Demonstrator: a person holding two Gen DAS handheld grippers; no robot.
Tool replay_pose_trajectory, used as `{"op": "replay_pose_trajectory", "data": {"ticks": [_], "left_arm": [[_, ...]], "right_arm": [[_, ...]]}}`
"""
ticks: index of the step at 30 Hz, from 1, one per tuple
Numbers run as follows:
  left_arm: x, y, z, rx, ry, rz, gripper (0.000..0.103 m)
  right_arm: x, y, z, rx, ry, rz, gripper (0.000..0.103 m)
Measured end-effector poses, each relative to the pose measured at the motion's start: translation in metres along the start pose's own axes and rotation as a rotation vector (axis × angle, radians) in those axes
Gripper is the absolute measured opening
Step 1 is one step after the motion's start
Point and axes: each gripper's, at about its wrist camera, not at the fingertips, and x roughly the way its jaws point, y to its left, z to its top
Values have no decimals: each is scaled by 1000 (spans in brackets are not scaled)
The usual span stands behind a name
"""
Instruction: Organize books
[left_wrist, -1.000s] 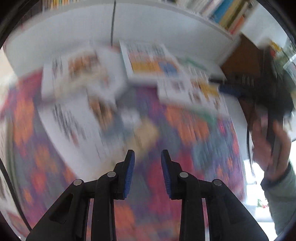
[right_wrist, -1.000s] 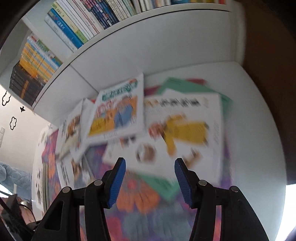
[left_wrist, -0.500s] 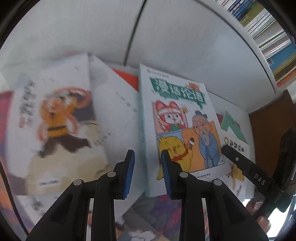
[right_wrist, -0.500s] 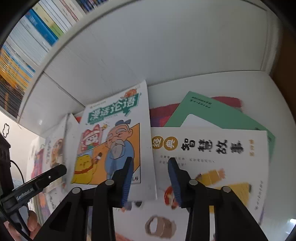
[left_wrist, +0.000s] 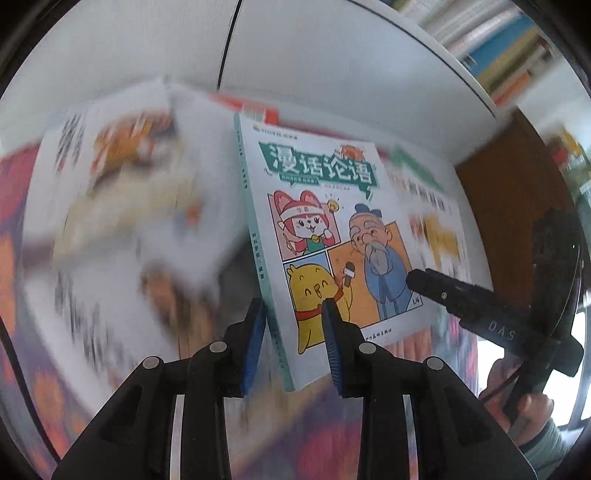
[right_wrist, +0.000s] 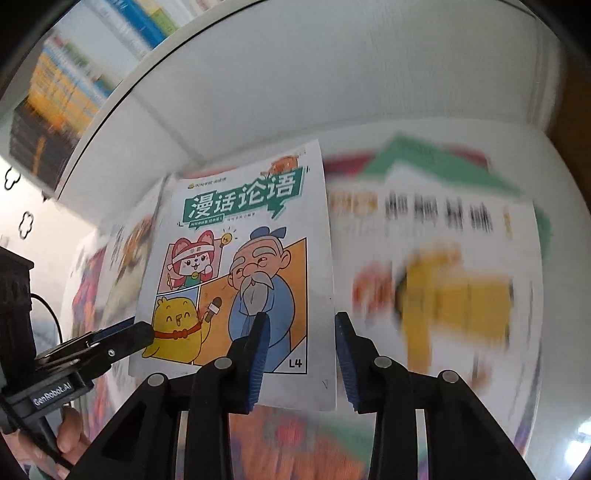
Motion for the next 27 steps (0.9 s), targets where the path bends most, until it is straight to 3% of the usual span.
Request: {"op": "replay_pose_trajectory", "data": {"ticks": [5,11,14,18,21,24,27], "left_arm": [[-18,-3,-89,-13,78,2,27],[-29,5,-167,-60,154,-33,27],[-32,12,-186,-85,132,-32,27],[-27,12,-185,-79,98,-35,27],[-25,9,-181,-78,101,-60,28],[-31,19,-179,-145,114,-161,28],[-54,29,-171,-230,73,-391,28]], "right_arm": [[-25,5,-81,30,93,13,37],[-45,18,-165,-6,204,-2,40],[-49,17,-184,-11,214,-5,40],[-48,15,-188,22,170,-25,40],[-40,37,-193,-32,146,-50,53],[-36,53,-196,-96,123,-98,58],[-36,56,-199,-123,104,-118,64]]}}
